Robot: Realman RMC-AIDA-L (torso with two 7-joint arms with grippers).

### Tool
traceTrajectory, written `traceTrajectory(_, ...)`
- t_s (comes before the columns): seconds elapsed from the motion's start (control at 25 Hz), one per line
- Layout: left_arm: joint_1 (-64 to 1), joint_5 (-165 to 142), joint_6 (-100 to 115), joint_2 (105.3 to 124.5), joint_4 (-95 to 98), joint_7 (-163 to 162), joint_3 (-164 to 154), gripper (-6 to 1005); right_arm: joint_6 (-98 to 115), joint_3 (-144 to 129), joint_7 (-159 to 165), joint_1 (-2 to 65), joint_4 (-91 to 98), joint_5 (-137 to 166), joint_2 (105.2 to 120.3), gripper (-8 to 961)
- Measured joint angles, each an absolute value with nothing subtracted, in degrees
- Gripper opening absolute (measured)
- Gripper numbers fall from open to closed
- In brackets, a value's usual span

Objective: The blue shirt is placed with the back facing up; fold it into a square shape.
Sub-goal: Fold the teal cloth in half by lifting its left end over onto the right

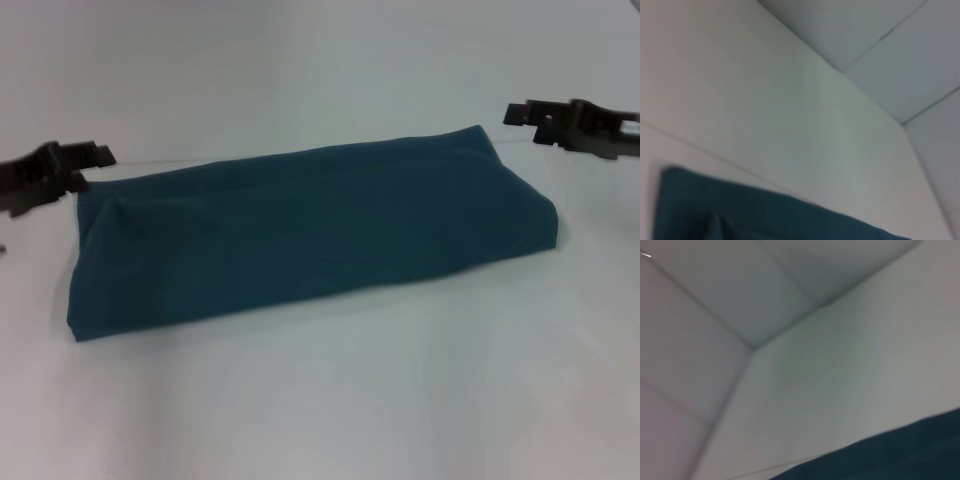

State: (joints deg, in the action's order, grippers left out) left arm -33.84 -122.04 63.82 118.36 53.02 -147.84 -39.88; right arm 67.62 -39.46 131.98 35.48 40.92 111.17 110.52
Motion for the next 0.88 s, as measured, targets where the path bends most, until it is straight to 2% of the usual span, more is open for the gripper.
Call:
traceTrajectory(0.2, -28.64, -112.41, 67.81, 119.18, 49.89, -144.75, -39.81, 574, 79.0, -37.48, 125.76, 28.52, 39.44, 103.05, 111.32, 762)
traceTrajectory(0.4, -24.8, -105.06, 69.62, 119.66, 43.87, -140.53, -39.5, 571, 85.49, -35.28, 122.16, 24.32, 35.26, 102.36, 111.37, 760)
traceTrajectory(0.64, -23.7, -103.54, 68.3, 119.18, 36.31, -137.77, -37.7, 572, 86.46, -35.45, 121.16, 23.03, 33.3, 103.33, 110.97, 761)
traceTrajectory(0.88, -23.86, -103.79, 62.55, 119.75, 33.37, -137.59, -37.81, 569, 86.16, -35.57, 121.06, 23.59, 33.26, 104.23, 111.59, 761)
